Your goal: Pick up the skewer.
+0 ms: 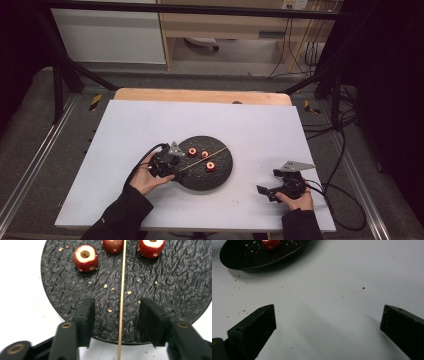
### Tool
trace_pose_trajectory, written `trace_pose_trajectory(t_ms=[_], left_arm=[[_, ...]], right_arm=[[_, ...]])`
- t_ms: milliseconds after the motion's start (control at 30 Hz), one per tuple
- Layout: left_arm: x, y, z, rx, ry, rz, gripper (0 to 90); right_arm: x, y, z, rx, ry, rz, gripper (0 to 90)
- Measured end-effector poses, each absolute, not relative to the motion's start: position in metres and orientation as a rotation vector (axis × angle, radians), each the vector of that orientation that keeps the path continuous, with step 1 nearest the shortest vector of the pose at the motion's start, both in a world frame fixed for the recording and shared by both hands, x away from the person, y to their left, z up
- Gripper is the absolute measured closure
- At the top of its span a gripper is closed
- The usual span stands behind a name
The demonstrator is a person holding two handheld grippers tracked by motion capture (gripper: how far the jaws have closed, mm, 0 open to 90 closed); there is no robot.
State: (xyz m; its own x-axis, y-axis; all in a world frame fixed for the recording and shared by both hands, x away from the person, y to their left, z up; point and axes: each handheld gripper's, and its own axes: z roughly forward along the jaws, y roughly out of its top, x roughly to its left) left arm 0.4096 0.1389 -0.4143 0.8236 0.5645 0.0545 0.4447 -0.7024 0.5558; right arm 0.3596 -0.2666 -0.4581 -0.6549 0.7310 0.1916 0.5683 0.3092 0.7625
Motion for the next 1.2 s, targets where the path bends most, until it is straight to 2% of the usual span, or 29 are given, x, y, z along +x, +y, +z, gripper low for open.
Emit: trace_pose_trajectory(t_ms=[233, 467, 1033, 1200], left_arm=[[0.412, 0.134, -0.415, 2.499, 0.730, 0.272, 63.8], [0.414, 0.129, -0.415, 2.524, 0.725, 0.251, 72.4], [0.415, 0.123, -0.415, 2.562, 0.712, 0.235, 87.7], [0.414, 0.123, -0.415, 2.565, 0.712, 0.248, 87.9]], right_arm=[[0.359, -0.267, -0.458, 1.202, 2.380, 1.264, 0.9], [0.360, -0.267, -0.458, 1.196, 2.382, 1.265, 0.8], [0.359, -0.267, -0.458, 1.208, 2.386, 1.268, 0.7], [0.359, -0.267, -0.458, 1.208, 2.385, 1.269, 0.7]])
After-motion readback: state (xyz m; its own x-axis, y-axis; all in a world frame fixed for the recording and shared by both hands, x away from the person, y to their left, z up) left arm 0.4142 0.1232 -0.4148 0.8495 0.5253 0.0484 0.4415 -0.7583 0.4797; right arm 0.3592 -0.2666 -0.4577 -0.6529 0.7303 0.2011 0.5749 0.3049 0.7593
